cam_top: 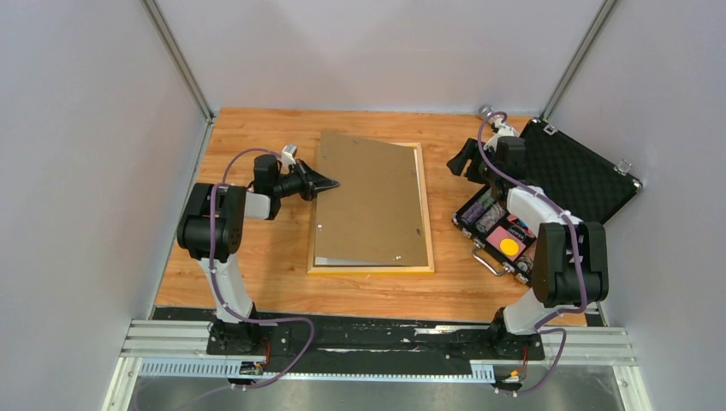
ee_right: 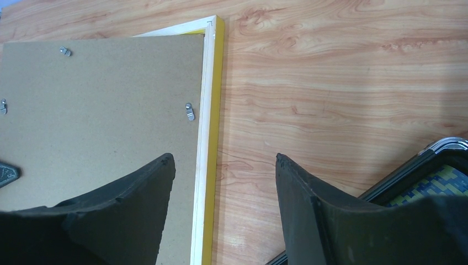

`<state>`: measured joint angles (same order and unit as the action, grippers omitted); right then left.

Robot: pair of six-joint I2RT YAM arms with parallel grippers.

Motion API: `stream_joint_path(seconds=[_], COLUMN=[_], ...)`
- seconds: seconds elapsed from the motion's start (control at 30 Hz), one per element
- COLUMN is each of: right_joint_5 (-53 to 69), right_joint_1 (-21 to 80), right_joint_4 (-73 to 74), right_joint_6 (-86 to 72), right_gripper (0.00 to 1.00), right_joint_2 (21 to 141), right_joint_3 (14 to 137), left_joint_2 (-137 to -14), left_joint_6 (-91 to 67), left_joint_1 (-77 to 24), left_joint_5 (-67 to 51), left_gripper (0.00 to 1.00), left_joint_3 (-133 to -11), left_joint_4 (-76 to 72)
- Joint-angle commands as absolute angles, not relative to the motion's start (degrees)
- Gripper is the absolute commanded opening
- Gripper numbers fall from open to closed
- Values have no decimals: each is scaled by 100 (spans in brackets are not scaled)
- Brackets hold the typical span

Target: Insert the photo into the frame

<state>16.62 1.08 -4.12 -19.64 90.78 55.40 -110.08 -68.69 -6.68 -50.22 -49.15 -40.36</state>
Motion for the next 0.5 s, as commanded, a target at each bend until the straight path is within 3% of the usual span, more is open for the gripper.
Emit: stream_joint_path(seconds=[0.0, 0.47], right_joint_5=[1725, 1705], right_joint_1=[113, 105], right_joint_4=[-703, -712], right_joint_6=[-1975, -1969], right_gripper=[66, 66], right_joint_2=[9058, 9026], right_joint_3=[5552, 5528], left_joint_2=[-10867, -10477], left_joint_6=[-6872, -6347], left_joint_1=[-721, -600], left_joint_5=[-5168, -5100], left_gripper=[0, 0], left_joint_3=[-5090, -5016], left_joint_4=[-4364, -3526])
